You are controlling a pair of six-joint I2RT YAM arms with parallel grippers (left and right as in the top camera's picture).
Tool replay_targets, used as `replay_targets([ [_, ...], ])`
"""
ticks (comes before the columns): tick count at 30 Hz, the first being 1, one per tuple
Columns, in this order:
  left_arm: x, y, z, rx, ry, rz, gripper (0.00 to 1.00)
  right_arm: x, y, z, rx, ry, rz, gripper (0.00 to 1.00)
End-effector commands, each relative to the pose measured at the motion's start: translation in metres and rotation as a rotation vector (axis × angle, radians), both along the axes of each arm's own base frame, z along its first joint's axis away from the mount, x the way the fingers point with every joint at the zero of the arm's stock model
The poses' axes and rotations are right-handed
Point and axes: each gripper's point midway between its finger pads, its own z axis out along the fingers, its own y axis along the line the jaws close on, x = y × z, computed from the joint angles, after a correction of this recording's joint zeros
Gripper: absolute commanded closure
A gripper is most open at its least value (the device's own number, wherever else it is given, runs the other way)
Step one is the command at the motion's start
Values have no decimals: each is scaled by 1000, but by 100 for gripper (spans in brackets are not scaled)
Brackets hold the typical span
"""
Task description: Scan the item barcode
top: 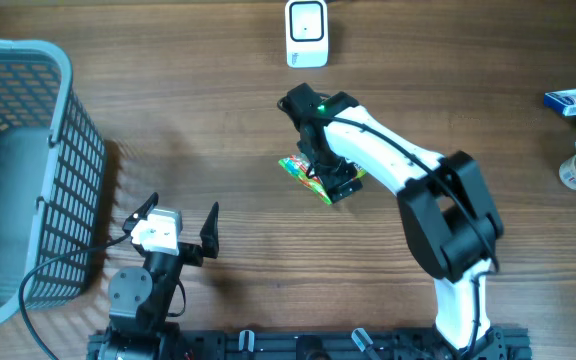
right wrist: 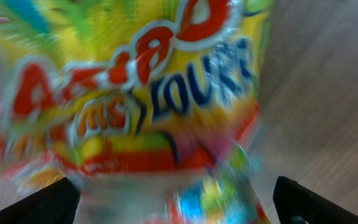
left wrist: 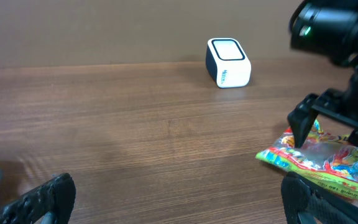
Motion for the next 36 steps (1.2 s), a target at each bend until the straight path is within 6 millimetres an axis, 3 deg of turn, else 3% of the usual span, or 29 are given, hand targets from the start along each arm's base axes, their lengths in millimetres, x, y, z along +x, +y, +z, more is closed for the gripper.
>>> replay_targets([
  [1,0,-1,-1,-9,3,-1,0,1,-4,-32,-17,58,147,0],
  [2,0,-1,-1,-9,3,-1,0,1,-7,-35,-30,64,172,15],
  [3,0,-1,-1,-8,2,-1,0,0,-10,-36,-37,73,184,56],
  [4,0,-1,-1,-9,3,-1,0,-2,-12,-35,-44,85,193,85],
  [5,0,-1,-1,-9,3,-1,0,1,-12,-31,-27,82,223,96],
  [8,0,-1,-1,-8,2,-1,0,12,0,-6,79,52,355,96],
  [10,0,-1,-1,-8,2,-1,0,23,19,33,255,-15,526,96],
  [12,0,-1,-1,-9,3,-1,0,23,41,82,572,-110,747,96],
  [15,0,-1,-1,-8,2,-1,0,16,52,124,981,-208,879,96],
  [16,0,-1,-1,-9,3,-1,0,15,50,130,1051,-245,908,96],
  [18,0,-1,-1,-8,2,-1,0,19,40,118,1083,-272,905,96],
  [19,0,-1,-1,-8,2,-1,0,20,49,123,1181,-337,924,96],
  [22,0,-1,-1,-9,3,-1,0,20,68,162,1552,-546,1014,96],
  [26,0,-1,-1,-9,3,-1,0,39,86,190,1630,-362,824,96],
  [30,0,-1,-1,-8,2,-1,0,38,88,210,1670,-224,720,96],
  [31,0,-1,-1,-9,3,-1,0,33,89,209,1681,-176,711,96],
  [34,0,-1,-1,-8,2,-1,0,18,92,187,1682,137,433,96],
  [36,0,-1,-1,-8,2,-1,0,18,95,172,1679,161,414,96],
])
